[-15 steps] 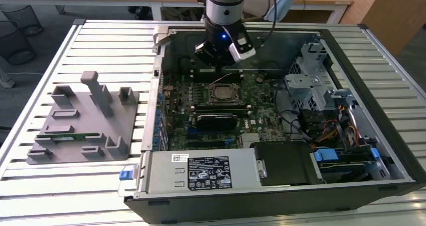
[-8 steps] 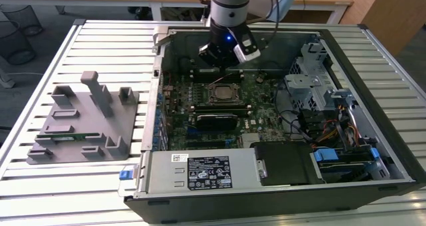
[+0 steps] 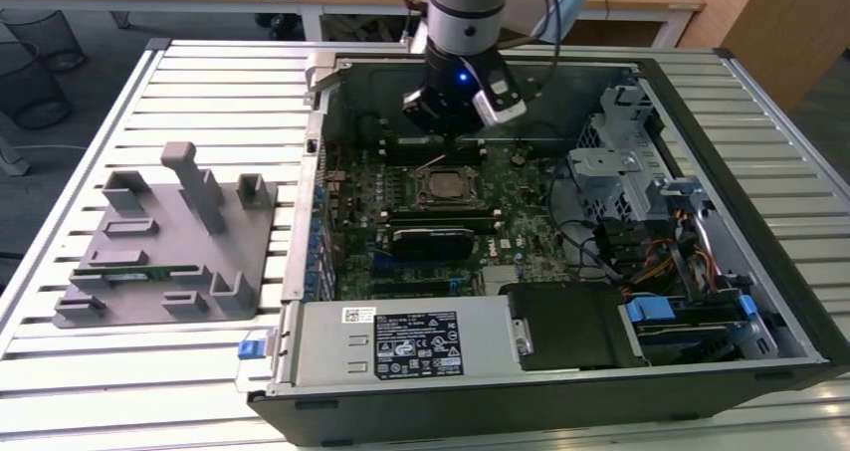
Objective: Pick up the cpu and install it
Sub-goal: 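Install the first cpu locking lever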
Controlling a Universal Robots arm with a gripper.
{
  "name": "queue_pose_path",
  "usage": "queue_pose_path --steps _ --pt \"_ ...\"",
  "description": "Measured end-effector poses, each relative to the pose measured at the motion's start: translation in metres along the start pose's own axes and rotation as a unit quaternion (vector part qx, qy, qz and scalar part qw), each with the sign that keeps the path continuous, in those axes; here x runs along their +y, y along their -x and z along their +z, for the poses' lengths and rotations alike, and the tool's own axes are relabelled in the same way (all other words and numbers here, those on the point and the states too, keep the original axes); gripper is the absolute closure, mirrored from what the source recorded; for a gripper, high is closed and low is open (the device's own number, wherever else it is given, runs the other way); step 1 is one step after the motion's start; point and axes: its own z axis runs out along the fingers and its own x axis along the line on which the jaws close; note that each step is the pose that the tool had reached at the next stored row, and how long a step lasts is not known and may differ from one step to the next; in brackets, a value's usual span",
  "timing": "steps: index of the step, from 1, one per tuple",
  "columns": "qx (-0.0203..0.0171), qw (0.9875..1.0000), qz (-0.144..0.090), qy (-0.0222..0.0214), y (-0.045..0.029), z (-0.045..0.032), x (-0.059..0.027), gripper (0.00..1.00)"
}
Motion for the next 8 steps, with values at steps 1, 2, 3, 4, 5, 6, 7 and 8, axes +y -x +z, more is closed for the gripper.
queue_pose_path --steps 1,2,3,4,5,6,7,8 --pt "0.0000 1.0000 0.000 0.0000 0.0007 0.0004 0.0000 0.89" --pt "0.0000 1.0000 0.000 0.0000 0.0012 0.0009 -0.0001 0.89" --pt "0.0000 1.0000 0.000 0.0000 0.0017 0.0015 -0.0001 0.89" --pt "0.0000 1.0000 0.000 -0.0001 0.0023 0.0022 -0.0002 0.89" --pt "0.0000 1.0000 0.000 -0.0001 0.0029 0.0032 -0.0003 0.89" --pt "0.0000 1.0000 0.000 -0.0002 0.0033 0.0044 -0.0003 0.89" --pt "0.0000 1.0000 0.000 -0.0003 0.0037 0.0057 -0.0004 0.89" --pt "0.0000 1.0000 0.000 -0.0003 0.0040 0.0072 -0.0006 0.89"
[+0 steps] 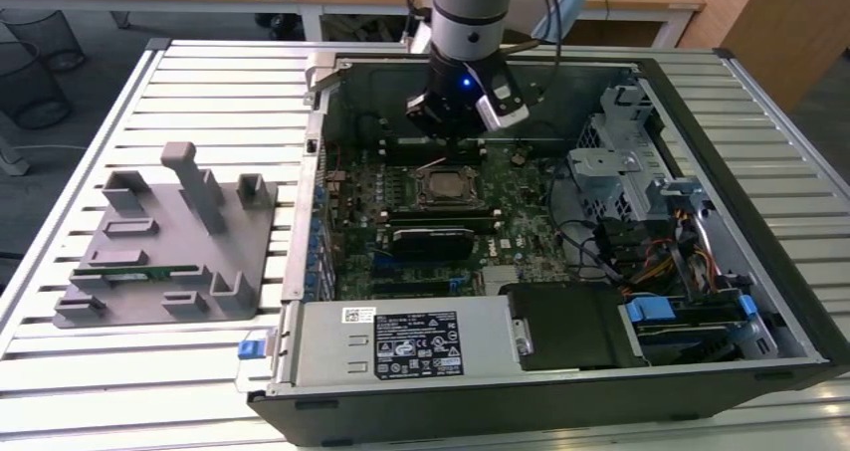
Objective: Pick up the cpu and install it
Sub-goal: 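Install the first cpu locking lever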
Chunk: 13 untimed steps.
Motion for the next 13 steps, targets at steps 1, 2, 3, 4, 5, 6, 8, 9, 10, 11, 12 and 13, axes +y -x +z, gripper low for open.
queue_pose_path --steps 1,2,3,4,5,6,8,9,10,11,12,13 --pt "0.0000 1.0000 0.000 -0.0001 0.0003 0.0013 -0.0001 0.89" --pt "0.0000 1.0000 0.000 -0.0001 0.0005 0.0025 -0.0002 0.89" --pt "0.0000 1.0000 0.000 -0.0001 0.0009 0.0037 -0.0003 0.89" --pt "0.0000 1.0000 0.000 -0.0001 0.0012 0.0049 -0.0003 0.89" --pt "0.0000 1.0000 0.000 -0.0002 0.0017 0.0061 -0.0004 0.89" --pt "0.0001 1.0000 0.000 -0.0004 0.0023 0.0072 -0.0005 0.89" --pt "0.0003 1.0000 0.000 -0.0007 0.0034 0.0094 -0.0007 0.89" --pt "0.0003 1.0000 0.000 -0.0009 0.0039 0.0105 -0.0008 0.89" --pt "0.0004 1.0000 0.000 -0.0011 0.0045 0.0116 -0.0008 0.89" --pt "0.0004 1.0000 0.000 -0.0014 0.0050 0.0125 -0.0009 0.89" --pt "0.0005 1.0000 0.000 -0.0017 0.0055 0.0133 -0.0010 0.89" --pt "0.0006 1.0000 0.000 -0.0019 0.0060 0.0142 -0.0011 0.89"
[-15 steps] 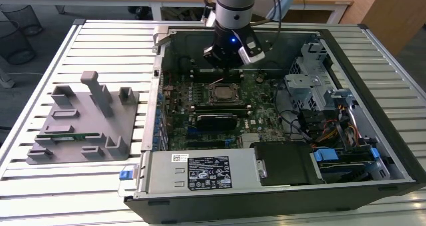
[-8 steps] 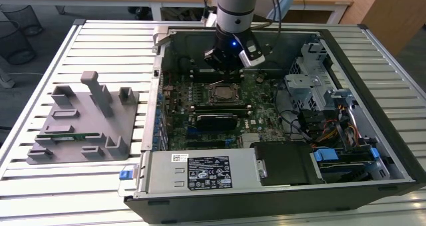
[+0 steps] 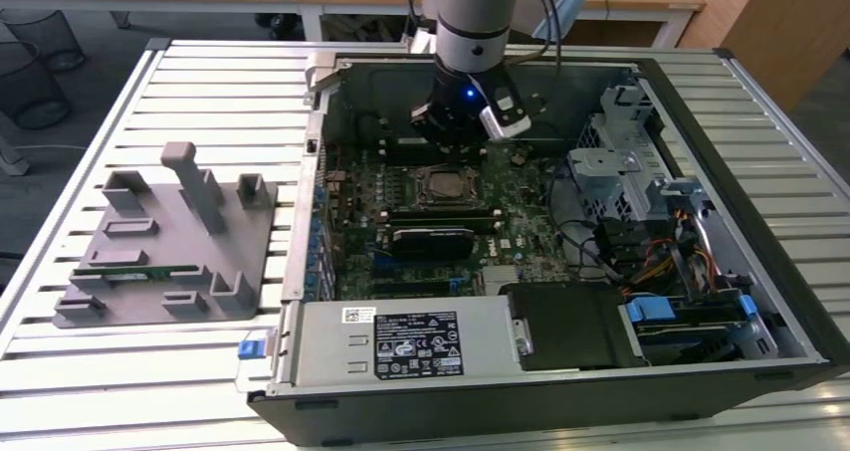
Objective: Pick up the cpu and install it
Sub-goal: 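Install the first cpu locking lever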
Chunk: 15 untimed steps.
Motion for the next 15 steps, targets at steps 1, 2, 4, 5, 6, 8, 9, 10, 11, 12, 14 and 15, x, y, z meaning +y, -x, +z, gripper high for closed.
queue_pose_path --steps 1,2,4,5,6,8,9,10,11,12,14,15 --pt "0.0000 1.0000 0.000 -0.0002 0.0005 0.0010 -0.0001 0.89" --pt "0.0000 1.0000 0.000 -0.0003 0.0007 0.0017 -0.0001 0.89" --pt "0.0000 1.0000 0.000 -0.0007 0.0008 0.0030 -0.0002 0.89" --pt "0.0000 1.0000 0.000 -0.0008 0.0009 0.0038 -0.0002 0.89" --pt "0.0000 1.0000 0.000 -0.0009 0.0009 0.0045 -0.0003 0.89" --pt "0.0000 1.0000 0.000 -0.0012 0.0010 0.0058 -0.0004 0.89" --pt "0.0000 1.0000 0.000 -0.0013 0.0011 0.0066 -0.0004 0.89" --pt "0.0001 1.0000 0.000 -0.0015 0.0011 0.0071 -0.0005 0.89" --pt "0.0002 1.0000 0.000 -0.0018 0.0012 0.0076 -0.0006 0.89" --pt "0.0000 1.0000 0.000 -0.0018 0.0013 0.0080 -0.0005 0.89" --pt "0.0000 1.0000 0.000 -0.0019 0.0015 0.0081 -0.0006 0.89" --pt "0.0000 1.0000 0.000 -0.0020 0.0015 0.0080 -0.0005 0.89"
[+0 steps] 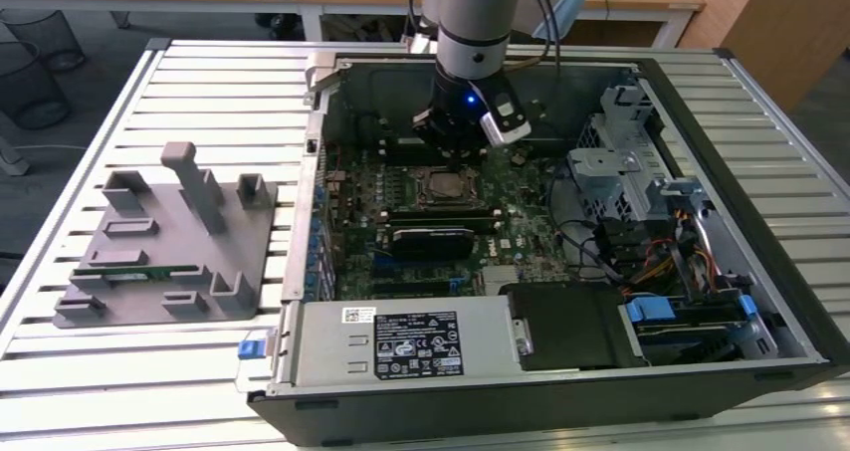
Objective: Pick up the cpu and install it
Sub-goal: 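Install the first cpu locking lever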
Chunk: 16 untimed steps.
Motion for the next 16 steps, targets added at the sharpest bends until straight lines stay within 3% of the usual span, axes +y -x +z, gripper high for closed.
queue_pose_path --steps 5,11,16 --pt "0.0000 1.0000 0.000 -0.0006 0.0001 -0.0060 0.0004 0.89" --pt "0.0000 0.9999 0.000 -0.0134 0.0004 -0.0041 0.0003 0.89" --pt "0.0003 0.9998 0.000 -0.0180 0.0009 -0.0007 -0.0001 0.89"
